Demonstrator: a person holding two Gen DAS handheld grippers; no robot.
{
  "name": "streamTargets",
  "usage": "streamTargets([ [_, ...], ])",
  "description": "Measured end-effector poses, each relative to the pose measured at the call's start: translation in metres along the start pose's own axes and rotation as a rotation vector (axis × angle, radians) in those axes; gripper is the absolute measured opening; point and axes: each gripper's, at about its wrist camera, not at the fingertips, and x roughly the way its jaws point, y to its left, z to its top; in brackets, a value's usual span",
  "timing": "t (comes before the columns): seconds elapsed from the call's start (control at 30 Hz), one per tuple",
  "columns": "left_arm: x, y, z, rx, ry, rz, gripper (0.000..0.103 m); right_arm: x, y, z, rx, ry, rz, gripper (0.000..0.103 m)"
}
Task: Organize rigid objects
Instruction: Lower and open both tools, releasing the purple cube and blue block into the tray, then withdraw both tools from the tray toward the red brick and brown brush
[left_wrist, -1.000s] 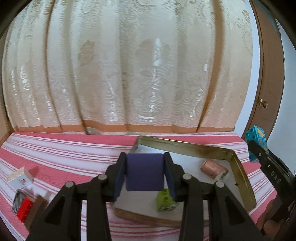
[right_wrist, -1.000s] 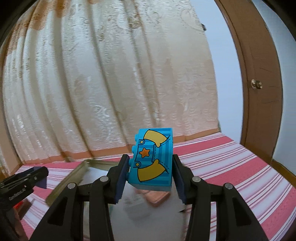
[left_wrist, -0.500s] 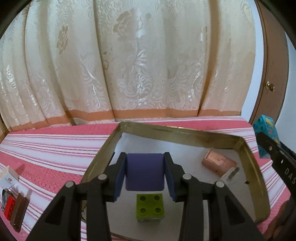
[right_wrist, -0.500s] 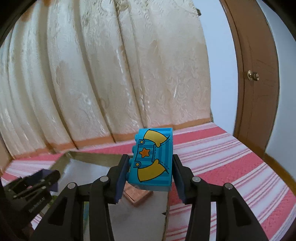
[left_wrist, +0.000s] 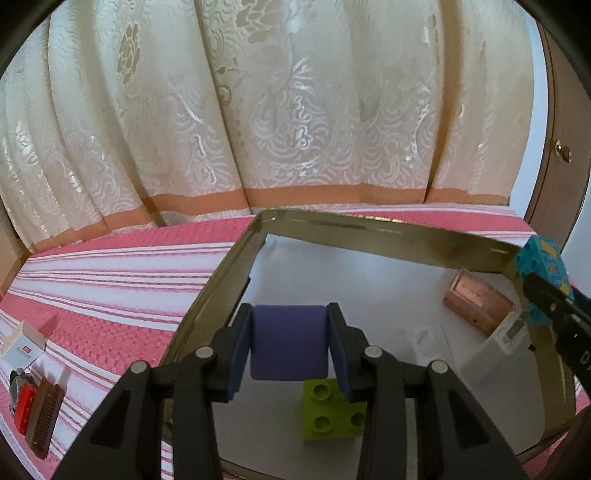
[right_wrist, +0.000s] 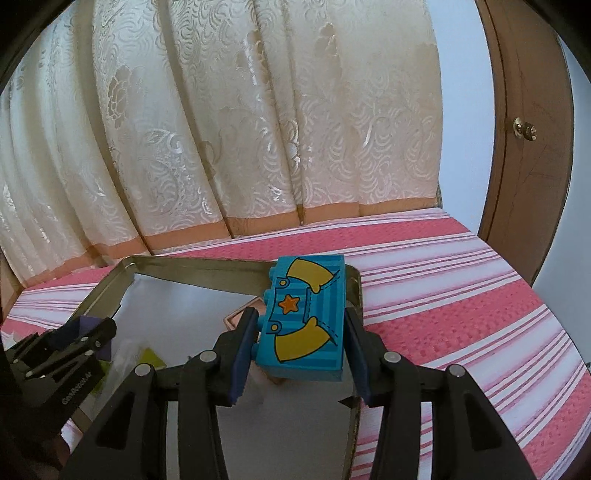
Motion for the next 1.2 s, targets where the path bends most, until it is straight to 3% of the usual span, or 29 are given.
streamTargets([
  [0.07,-0.001,0.001,0.0,-0.002,-0.003,-0.003,0.04,-0.001,0.001,0.0,0.002,0.001,0.019,0.049],
  [0.13,-0.001,0.001,-0.001,0.004,-0.014,0.005,0.056,-0.001,0.002,0.0,0.004,0.001,0.029,0.057],
  [0.2,-0.005,0.0,-0.003,0.009,-0.031,0.003,0.097,-0.005,-0.001,0.001,0.033,-0.018,0.053,0.072],
  [0.23,-0.01,0.001,-0.004,0.009,-0.056,0.007,0.103,-0.01,-0.004,0.002,0.056,-0.043,0.068,0.072],
  [0.37,-0.032,0.0,-0.005,0.011,-0.138,0.006,0.103,-0.04,-0.026,0.005,0.173,-0.214,0.08,0.087],
  [0.47,-0.04,0.002,-0.009,0.006,-0.154,0.004,0.103,-0.057,-0.043,0.004,0.258,-0.314,0.035,0.089],
  [0.67,-0.051,0.021,-0.015,-0.042,-0.2,0.042,0.103,-0.055,-0.053,0.004,0.317,-0.313,0.009,0.089],
  [0.97,-0.053,0.036,-0.023,-0.032,-0.222,0.124,0.103,-0.059,-0.032,-0.004,0.197,-0.368,-0.041,0.089],
  [1.2,-0.059,0.047,-0.028,-0.054,-0.222,0.125,0.103,-0.067,-0.008,-0.018,0.107,-0.46,-0.097,0.095],
])
